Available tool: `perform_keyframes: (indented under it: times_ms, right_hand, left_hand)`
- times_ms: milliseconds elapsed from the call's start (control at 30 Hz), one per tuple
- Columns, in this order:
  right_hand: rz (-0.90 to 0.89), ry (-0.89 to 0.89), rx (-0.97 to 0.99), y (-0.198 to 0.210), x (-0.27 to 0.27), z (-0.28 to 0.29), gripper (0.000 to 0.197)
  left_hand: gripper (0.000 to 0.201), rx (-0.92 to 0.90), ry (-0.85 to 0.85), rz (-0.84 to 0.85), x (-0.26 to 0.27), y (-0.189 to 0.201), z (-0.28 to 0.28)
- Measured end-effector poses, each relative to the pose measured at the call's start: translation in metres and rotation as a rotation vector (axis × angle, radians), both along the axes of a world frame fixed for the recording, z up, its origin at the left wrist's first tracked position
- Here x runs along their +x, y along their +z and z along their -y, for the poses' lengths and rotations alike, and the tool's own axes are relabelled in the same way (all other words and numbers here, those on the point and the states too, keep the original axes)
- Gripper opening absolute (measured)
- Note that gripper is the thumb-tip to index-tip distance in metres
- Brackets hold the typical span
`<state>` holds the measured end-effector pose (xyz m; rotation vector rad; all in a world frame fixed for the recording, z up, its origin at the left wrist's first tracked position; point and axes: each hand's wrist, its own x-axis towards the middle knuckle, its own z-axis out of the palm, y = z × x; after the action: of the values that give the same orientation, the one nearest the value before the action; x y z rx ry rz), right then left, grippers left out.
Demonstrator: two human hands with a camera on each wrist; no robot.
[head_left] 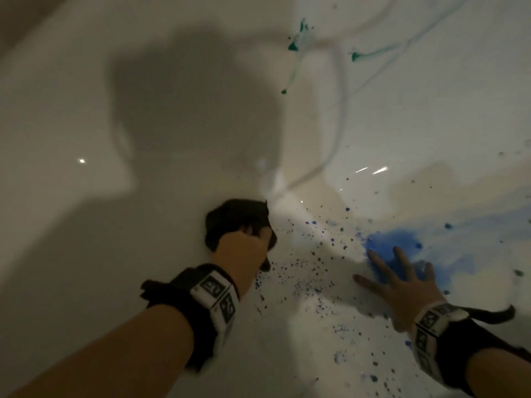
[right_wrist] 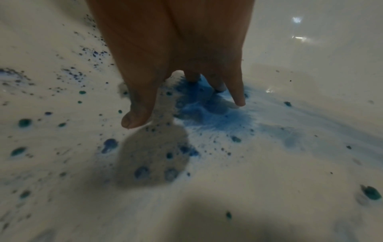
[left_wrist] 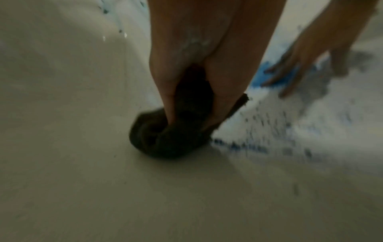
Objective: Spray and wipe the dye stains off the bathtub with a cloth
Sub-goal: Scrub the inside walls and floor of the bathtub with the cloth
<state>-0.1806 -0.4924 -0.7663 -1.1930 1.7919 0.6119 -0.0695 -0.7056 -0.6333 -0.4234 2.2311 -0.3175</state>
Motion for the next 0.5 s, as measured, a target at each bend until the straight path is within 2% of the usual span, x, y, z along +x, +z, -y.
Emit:
perform_keyframes:
  times_ms: [33, 67, 133, 233, 300, 367, 433, 500]
  right_hand:
    - [0.003, -0.005, -0.003, -0.001, -0.001, 0.001, 0.107]
    - [0.005, -0.008, -0.008, -0.001, -0.002, 0.001, 0.107]
    - [0.004, 0.002, -0.015, 0.000, -0.005, 0.001, 0.108]
    - [0.011, 0.012, -0.023, 0.000, -0.005, 0.002, 0.108]
    - [0.003, 0.016, -0.026, -0.002, -0.004, 0.001, 0.110]
    - [0.001, 0.021, -0.024, -0.003, -0.004, -0.001, 0.110]
    - [0.005, 0.022, -0.015, -0.003, -0.004, -0.003, 0.111]
    - [0.007, 0.018, -0.021, -0.003, -0.003, -0.003, 0.110]
  left_hand:
    - [0.063, 0.070, 0.061, 0.015, -0.002, 0.007, 0.000]
    - [0.062, 0.114, 0.136, -0.049, -0.009, 0.019, 0.000]
    - [0.054, 0.146, 0.200, -0.260, -0.022, 0.041, 0.016]
    - [0.044, 0.020, 0.016, -0.660, -0.040, 0.073, 0.051]
    - [0.044, -0.022, -0.107, -0.812, -0.050, 0.086, 0.069]
    - [0.042, -0.036, -0.281, -0.759, -0.052, 0.078, 0.081]
    - [0.045, -0.028, -0.440, -0.560, -0.046, 0.052, 0.083]
    - [0.046, -0.056, -0.295, -0.253, -0.035, 0.029, 0.080]
